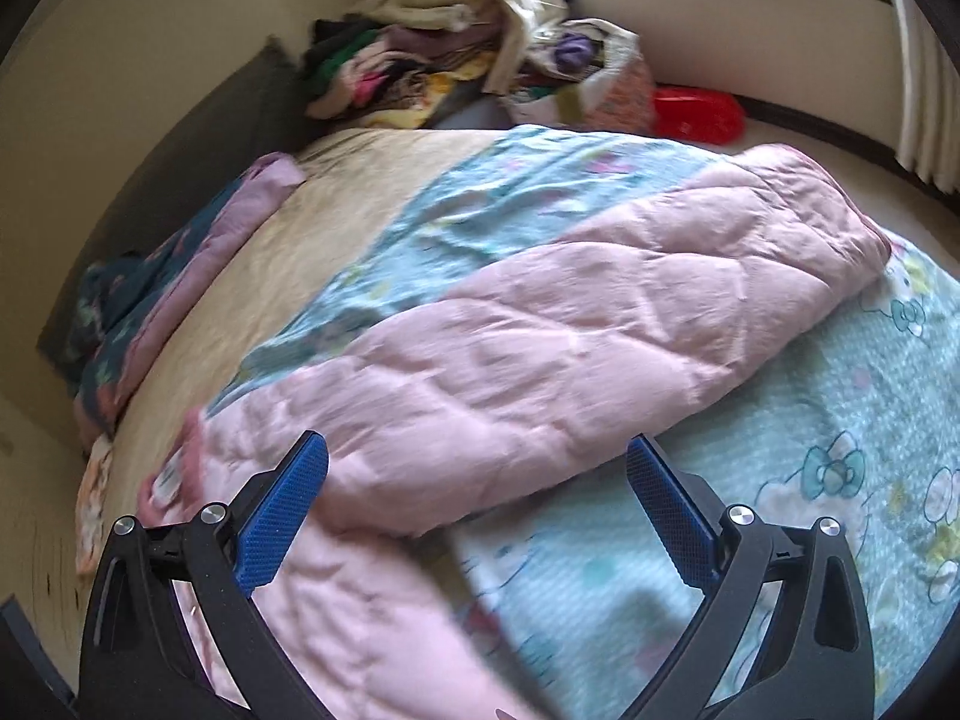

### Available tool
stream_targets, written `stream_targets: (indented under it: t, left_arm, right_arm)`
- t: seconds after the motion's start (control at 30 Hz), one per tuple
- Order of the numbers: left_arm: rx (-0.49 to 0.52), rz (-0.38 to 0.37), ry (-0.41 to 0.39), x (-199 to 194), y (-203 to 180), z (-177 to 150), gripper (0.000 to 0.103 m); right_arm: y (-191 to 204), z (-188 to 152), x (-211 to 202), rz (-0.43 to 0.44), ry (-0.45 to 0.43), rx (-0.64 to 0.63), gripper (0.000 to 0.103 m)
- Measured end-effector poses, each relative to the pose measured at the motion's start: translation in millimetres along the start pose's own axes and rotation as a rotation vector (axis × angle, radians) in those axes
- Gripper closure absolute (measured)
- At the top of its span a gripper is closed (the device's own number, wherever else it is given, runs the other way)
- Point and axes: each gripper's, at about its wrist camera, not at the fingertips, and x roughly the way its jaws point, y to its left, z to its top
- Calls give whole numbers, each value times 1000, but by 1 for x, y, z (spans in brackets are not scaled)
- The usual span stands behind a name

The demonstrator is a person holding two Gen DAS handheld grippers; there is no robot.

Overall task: Fold large clothes
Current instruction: 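Move the right gripper to the jacket sleeve cuff and grasp it, then lift the sleeve with the right gripper and fold it across the jacket front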

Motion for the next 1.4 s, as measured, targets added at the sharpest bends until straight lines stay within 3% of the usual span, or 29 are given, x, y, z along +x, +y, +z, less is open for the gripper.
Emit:
stream_targets:
  t: [0.37,0.57,0.77,0.9,0.93,1.0,1.07,1.2,1.4]
  left_arm:
    - [39,-31,0,18,-34,16,8]
    - [32,-18,10,26,-36,17,8]
    - [19,-9,18,28,-32,20,8]
    - [13,-10,19,28,-28,22,8]
    - [12,-8,19,27,-28,23,8]
    - [4,-1,12,24,-25,25,8]
    - [1,-3,7,21,-22,26,8]
    - [-9,-9,1,14,-18,28,8]
    - [-11,-23,-13,2,-12,30,8]
  right_arm:
    - [-81,31,36,-121,-17,235,4]
    - [-123,44,54,-133,-12,368,4]
    - [-141,54,61,-124,-44,400,6]
    - [-153,58,61,-153,-58,446,31]
    - [-154,59,60,-163,-58,444,42]
    - [-154,62,59,-147,-64,436,62]
    - [-153,65,54,-113,-77,425,73]
    - [-137,73,35,-52,-118,365,82]
    - [-101,80,7,38,-170,241,85]
